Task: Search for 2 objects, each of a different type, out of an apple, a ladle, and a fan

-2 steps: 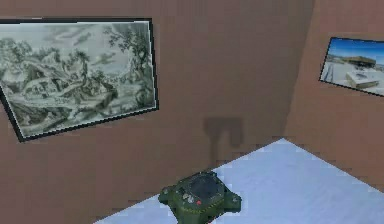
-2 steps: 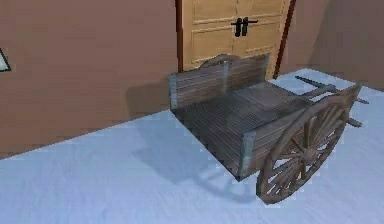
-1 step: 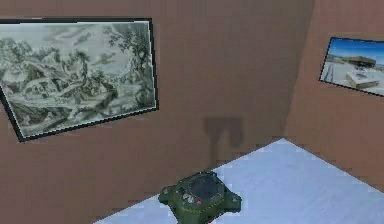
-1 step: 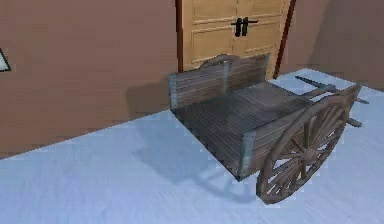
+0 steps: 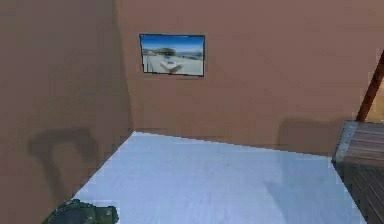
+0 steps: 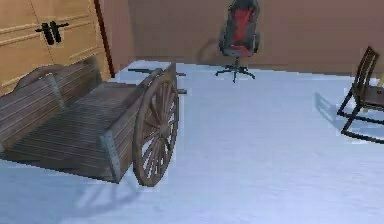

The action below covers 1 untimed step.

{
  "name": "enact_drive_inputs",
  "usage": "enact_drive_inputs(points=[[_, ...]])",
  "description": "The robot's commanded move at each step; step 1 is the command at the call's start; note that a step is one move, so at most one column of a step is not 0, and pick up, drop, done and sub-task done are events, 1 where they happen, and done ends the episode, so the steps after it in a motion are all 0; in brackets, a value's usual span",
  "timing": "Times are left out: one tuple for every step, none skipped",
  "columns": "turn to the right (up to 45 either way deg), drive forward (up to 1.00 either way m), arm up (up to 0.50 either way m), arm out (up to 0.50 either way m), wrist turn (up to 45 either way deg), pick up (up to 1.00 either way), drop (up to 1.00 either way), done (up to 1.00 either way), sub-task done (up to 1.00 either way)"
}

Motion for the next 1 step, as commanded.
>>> enact_drive_inputs(points=[[45.0,0.00,0.00,0.00,0.0,0.00,0.00,0.00,0.00]])
